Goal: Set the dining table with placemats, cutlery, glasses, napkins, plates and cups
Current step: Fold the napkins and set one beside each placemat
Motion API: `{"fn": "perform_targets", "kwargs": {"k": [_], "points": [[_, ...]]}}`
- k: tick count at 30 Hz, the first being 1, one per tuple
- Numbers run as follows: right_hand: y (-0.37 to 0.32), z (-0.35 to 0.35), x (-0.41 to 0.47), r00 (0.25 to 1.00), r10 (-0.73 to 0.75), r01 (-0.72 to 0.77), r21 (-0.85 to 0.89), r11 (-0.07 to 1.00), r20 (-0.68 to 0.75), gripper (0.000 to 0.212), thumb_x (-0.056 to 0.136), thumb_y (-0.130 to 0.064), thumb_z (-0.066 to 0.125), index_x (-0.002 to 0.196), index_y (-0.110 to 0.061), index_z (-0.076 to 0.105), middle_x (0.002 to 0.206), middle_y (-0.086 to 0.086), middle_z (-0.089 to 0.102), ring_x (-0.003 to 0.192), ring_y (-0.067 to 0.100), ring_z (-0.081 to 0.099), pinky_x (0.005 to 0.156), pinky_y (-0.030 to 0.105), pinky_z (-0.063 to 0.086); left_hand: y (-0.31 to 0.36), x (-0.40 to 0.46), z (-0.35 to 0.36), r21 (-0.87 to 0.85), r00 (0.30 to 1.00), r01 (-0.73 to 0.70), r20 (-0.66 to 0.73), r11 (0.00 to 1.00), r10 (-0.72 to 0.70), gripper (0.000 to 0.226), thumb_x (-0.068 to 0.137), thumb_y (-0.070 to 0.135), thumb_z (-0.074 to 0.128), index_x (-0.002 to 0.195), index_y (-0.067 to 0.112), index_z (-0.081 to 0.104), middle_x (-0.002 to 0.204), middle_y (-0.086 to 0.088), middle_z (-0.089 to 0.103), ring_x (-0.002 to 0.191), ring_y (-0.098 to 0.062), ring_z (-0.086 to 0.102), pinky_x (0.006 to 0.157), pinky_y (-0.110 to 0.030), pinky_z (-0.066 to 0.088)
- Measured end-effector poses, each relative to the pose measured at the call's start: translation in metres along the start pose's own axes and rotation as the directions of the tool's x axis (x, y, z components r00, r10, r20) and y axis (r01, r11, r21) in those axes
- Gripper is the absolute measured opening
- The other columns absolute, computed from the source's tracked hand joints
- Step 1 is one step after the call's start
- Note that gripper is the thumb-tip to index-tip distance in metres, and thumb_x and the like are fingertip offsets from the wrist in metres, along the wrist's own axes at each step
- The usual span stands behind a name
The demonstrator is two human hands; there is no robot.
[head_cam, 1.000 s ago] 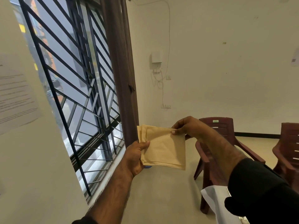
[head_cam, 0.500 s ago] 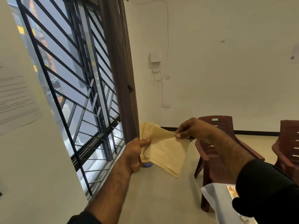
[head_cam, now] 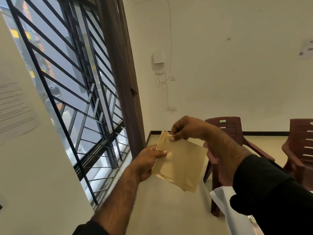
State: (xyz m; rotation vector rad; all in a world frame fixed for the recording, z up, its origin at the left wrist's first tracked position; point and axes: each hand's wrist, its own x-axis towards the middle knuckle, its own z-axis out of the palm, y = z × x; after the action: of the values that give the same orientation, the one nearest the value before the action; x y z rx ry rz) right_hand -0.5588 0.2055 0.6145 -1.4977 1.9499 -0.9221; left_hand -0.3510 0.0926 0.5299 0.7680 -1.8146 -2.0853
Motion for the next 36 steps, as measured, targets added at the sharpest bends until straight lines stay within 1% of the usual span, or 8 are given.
{"fn": "perform_targets", "kwargs": {"k": [5,12,18,22,25,28,31,36], "points": [[0.003,0.007,0.002,1.000,-0.011,0.011,0.069,0.998,-0.008,0.017,0.092,-0.027,0.080,0.104,-0.015,0.082,0.100,0.002,0.079,0.095,0.021,0.074,0.080,0.028,0.061,-0.004,-0.003,-0.006,-0.064,0.999,0.007,-0.034,0.998,-0.009,0.040,0.099,0.022,0.074,0.136,0.014,0.062,0.131,-0.018,0.070,0.119,-0.041,0.069,0.100,-0.059,0.060],[0.008,0.013,-0.001,0.999,0.007,-0.004,0.082,0.997,-0.036,0.015,0.090,-0.024,0.082,0.102,-0.016,0.082,0.103,0.003,0.079,0.101,0.024,0.074,0.090,0.038,0.064,-0.012,-0.002,-0.008,-0.134,1.000,-0.030,-0.007,0.991,0.029,0.070,0.082,0.033,0.092,0.139,0.008,0.062,0.130,-0.023,0.069,0.118,-0.042,0.067,0.101,-0.060,0.058],[0.032,0.012,-0.012,0.993,0.107,-0.104,0.058,0.993,-0.056,0.023,0.081,-0.030,0.090,0.102,-0.025,0.081,0.102,-0.002,0.079,0.100,0.022,0.074,0.094,0.043,0.061,-0.017,0.005,-0.008,-0.238,0.996,-0.085,-0.024,0.968,0.082,0.055,0.082,0.017,0.086,0.131,0.001,0.068,0.126,-0.025,0.073,0.112,-0.042,0.073,0.099,-0.062,0.059],[0.063,0.005,-0.035,0.991,0.120,-0.099,0.289,0.952,-0.056,0.020,0.091,-0.015,0.079,0.109,-0.007,0.078,0.102,0.016,0.077,0.088,0.026,0.072,0.084,0.039,0.059,-0.015,0.002,-0.016,-0.325,0.989,-0.122,-0.115,0.938,0.089,0.051,0.076,0.014,0.083,0.125,0.005,0.071,0.124,-0.022,0.074,0.111,-0.042,0.072,0.090,-0.058,0.062],[0.073,0.009,-0.041,0.985,0.151,-0.081,0.556,0.828,-0.082,0.031,0.089,-0.024,0.081,0.114,-0.006,0.076,0.110,0.016,0.075,0.097,0.030,0.071,0.088,0.043,0.056,-0.017,0.003,-0.013,-0.403,0.990,-0.115,-0.125,0.908,0.070,0.041,0.082,0.011,0.080,0.122,0.006,0.073,0.121,-0.021,0.077,0.108,-0.040,0.074,0.082,-0.054,0.063],[0.067,0.025,-0.042,0.982,0.184,-0.125,0.568,0.813,-0.047,0.037,0.087,-0.025,0.083,0.119,-0.008,0.075,0.117,0.013,0.076,0.108,0.030,0.072,0.093,0.044,0.060,-0.023,0.004,-0.004,-0.430,0.993,-0.061,-0.114,0.901,0.013,0.036,0.093,0.012,0.074,0.128,0.004,0.070,0.114,-0.018,0.079,0.105,-0.040,0.074,0.081,-0.053,0.064],[0.055,0.032,-0.040,0.979,0.166,-0.070,0.570,0.819,-0.118,0.031,0.089,-0.018,0.081,0.117,-0.005,0.075,0.115,0.015,0.077,0.107,0.028,0.074,0.096,0.047,0.061,-0.032,0.009,0.001,-0.515,0.998,-0.026,-0.056,0.857,-0.004,0.049,0.092,0.016,0.071,0.139,0.004,0.064,0.130,-0.023,0.073,0.123,-0.046,0.068,0.104,-0.067,0.054],[0.040,0.024,-0.030,0.964,0.137,0.044,0.646,0.762,-0.227,0.013,0.091,-0.010,0.078,0.104,-0.008,0.079,0.099,0.007,0.080,0.091,0.021,0.075,0.081,0.037,0.063,-0.040,0.011,-0.007,-0.649,1.000,0.006,0.025,0.761,0.013,0.049,0.100,0.024,0.060,0.145,0.004,0.060,0.142,-0.027,0.065,0.131,-0.048,0.063,0.096,-0.070,0.057]]}}
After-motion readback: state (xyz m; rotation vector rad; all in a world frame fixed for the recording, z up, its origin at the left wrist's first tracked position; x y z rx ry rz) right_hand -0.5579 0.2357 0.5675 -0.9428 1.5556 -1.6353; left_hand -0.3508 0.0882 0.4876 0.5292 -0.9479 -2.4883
